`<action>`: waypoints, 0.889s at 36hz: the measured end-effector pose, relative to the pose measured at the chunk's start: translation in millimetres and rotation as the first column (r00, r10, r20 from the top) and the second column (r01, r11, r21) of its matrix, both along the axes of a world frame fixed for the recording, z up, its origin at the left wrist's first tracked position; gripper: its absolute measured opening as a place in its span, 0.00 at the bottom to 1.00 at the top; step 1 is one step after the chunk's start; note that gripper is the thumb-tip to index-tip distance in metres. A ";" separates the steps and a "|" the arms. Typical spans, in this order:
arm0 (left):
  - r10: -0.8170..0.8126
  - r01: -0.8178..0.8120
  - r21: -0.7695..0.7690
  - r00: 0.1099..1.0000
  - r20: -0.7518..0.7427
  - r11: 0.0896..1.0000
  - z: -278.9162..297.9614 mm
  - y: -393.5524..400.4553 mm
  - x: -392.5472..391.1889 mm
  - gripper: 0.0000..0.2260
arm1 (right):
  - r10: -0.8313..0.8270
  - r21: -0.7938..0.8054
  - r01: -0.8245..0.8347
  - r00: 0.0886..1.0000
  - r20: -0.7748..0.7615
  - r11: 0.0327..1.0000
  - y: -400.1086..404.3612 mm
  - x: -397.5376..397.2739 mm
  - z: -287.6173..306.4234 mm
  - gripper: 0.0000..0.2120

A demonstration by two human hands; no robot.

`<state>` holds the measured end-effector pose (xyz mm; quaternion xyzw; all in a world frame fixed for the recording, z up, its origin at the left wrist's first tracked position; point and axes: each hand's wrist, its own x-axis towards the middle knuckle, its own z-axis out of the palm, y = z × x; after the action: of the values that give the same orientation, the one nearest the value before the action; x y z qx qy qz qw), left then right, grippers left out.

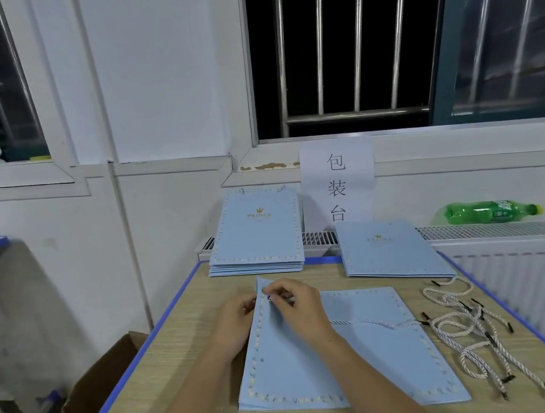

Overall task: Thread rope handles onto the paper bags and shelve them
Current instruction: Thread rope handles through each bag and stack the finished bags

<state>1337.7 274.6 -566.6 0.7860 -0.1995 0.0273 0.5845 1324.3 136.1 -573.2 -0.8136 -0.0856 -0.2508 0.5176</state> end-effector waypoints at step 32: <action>0.119 -0.130 0.153 0.990 0.076 0.980 -2.2 -2.5 5.3 0.17 | -0.031 -0.253 0.024 0.999 -0.024 0.967 -5.4 -7.8 1.2 0.05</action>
<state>1343.1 272.1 -568.8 0.8393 -0.1707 0.0740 0.5109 1316.5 130.7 -572.1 -0.8775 -0.0984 -0.2335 0.4072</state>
